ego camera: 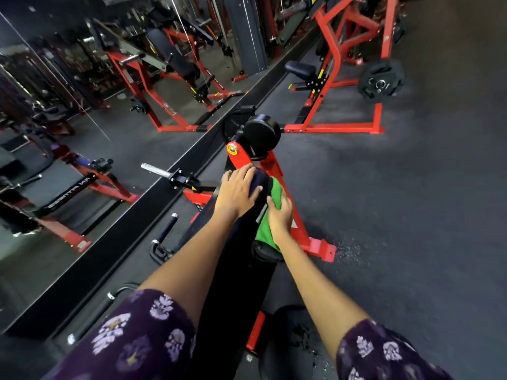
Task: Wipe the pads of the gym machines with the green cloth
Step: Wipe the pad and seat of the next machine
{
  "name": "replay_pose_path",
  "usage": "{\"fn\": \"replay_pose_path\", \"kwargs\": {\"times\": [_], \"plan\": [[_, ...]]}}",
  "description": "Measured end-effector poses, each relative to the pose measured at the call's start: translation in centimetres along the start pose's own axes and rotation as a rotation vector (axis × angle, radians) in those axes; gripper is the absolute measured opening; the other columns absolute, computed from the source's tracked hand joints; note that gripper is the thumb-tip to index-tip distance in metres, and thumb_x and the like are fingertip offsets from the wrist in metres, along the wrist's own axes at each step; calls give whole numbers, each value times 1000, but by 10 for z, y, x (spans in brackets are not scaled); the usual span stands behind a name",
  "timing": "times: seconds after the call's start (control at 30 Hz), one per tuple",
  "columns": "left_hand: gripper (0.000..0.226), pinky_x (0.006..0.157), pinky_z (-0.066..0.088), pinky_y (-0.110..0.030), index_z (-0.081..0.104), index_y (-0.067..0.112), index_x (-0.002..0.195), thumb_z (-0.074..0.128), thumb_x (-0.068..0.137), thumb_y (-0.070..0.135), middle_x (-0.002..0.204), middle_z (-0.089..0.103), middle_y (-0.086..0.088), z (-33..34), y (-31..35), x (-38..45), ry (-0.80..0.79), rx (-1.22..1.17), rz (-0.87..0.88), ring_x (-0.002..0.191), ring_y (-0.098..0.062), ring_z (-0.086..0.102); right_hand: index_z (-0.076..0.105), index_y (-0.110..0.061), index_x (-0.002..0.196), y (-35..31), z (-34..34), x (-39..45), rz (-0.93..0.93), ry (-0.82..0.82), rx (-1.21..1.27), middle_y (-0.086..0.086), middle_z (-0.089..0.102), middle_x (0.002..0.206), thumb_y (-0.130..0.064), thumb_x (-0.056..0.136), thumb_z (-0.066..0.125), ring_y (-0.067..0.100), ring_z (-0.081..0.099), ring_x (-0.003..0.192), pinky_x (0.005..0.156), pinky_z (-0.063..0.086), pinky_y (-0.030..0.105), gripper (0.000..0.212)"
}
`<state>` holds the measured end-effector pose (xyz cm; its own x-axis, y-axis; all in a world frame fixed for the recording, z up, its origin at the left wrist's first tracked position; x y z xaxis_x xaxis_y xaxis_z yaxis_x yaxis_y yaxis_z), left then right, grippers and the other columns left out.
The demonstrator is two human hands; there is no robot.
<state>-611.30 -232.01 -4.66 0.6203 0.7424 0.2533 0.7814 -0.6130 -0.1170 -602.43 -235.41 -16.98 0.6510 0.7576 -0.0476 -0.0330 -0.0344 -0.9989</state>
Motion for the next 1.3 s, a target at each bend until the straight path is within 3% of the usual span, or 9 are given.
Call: {"fn": "replay_pose_path", "kwargs": {"times": [0.17, 0.37, 0.6, 0.77, 0.83, 1.03, 1.1, 1.23, 1.3], "plan": [[56, 115, 5, -39, 19, 20, 150, 36, 100, 37, 159, 10, 4, 19, 4, 2, -185, 63, 94, 146, -18, 8, 51, -3, 134, 30, 2, -37, -122, -40, -39, 17, 43, 141, -25, 88, 64, 29, 37, 133, 108, 21, 23, 52], [55, 117, 1, -40, 20, 19, 150, 26, 101, 44, 159, 8, 4, 25, 3, 5, -271, 110, 110, 147, -17, 0, 43, -13, 141, 56, -7, 8, 276, 23, -76, 23, 48, 133, -22, 94, 56, 36, 44, 124, 104, 29, 33, 49], [51, 116, -1, -39, 20, 18, 150, 21, 103, 39, 159, 10, -1, 17, 8, 2, -211, 157, 98, 147, -19, 3, 43, -9, 140, 26, 0, -29, -193, -53, -92, 17, 38, 144, -23, 92, 59, 24, 35, 132, 107, 20, 22, 53], [52, 116, 1, -39, 23, 16, 149, 22, 103, 39, 158, 15, -4, 16, 9, 0, -168, 154, 83, 147, -21, 7, 44, -12, 141, 87, -10, -1, 222, 23, -51, 23, 46, 131, -18, 93, 57, 37, 46, 123, 105, 28, 31, 50], [55, 116, 3, -39, 24, 15, 149, 16, 101, 42, 158, 17, -5, 15, 9, 0, -148, 160, 85, 146, -22, 10, 44, -14, 141, 78, -9, 16, 251, 20, -76, 24, 48, 128, -20, 94, 56, 38, 47, 120, 102, 30, 33, 49], [73, 115, 5, -39, 31, 14, 147, 1, 91, 49, 155, 24, -8, 12, 8, 2, -92, 117, 83, 145, -26, 17, 50, -4, 134, 42, -1, -28, -256, -12, -57, 7, 45, 134, -35, 88, 59, 15, 38, 125, 107, 24, 21, 56], [58, 116, 2, -38, 28, 14, 148, 15, 100, 44, 157, 21, -7, 12, 8, 1, -99, 125, 75, 145, -24, 14, 51, -3, 134, 76, -3, -44, -146, -9, -64, 12, 45, 134, -40, 88, 55, 23, 42, 125, 107, 29, 28, 59], [51, 116, -1, -37, 26, 15, 148, 25, 103, 37, 157, 18, -5, 12, 8, 1, -93, 117, 56, 146, -23, 10, 43, -10, 140, 130, -16, -2, 327, 34, -113, 26, 47, 133, -19, 96, 53, 39, 47, 121, 101, 33, 38, 47], [51, 116, -2, -36, 25, 16, 149, 24, 103, 38, 158, 16, -4, 13, 7, 3, -97, 117, 46, 146, -22, 9, 42, -12, 142, 125, -15, 20, 367, -1, -150, 25, 49, 134, -21, 97, 50, 38, 45, 123, 102, 32, 38, 47]]}}
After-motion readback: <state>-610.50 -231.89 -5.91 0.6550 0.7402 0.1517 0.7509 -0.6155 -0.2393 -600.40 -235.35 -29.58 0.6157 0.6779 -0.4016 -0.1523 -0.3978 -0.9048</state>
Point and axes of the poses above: each hand's wrist, its own x-axis towards the middle knuckle, its own z-axis out of the palm, y = z × x, the point moved 6 cm from there along x, towards the middle knuckle
